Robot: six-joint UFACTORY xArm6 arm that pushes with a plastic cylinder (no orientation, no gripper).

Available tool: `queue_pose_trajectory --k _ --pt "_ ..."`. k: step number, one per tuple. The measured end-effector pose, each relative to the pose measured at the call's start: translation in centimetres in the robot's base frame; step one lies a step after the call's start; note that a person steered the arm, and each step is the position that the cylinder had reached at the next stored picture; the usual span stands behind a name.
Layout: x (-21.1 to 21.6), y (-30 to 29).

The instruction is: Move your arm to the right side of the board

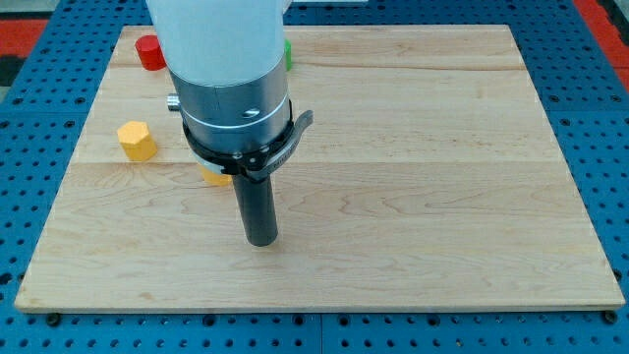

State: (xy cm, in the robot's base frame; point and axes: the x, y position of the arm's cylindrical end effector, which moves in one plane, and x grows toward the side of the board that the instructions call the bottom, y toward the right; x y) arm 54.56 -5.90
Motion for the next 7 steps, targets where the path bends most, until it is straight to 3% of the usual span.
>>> queue_pose_trajectory --k 1,2,3,5,6,7 --pt "6.0 5.0" --pt "7.3 7.0" --pt "7.3 10.9" --pt "5.1 26.8" --pt "5.0 25.8" --pt "3.6 17.7"
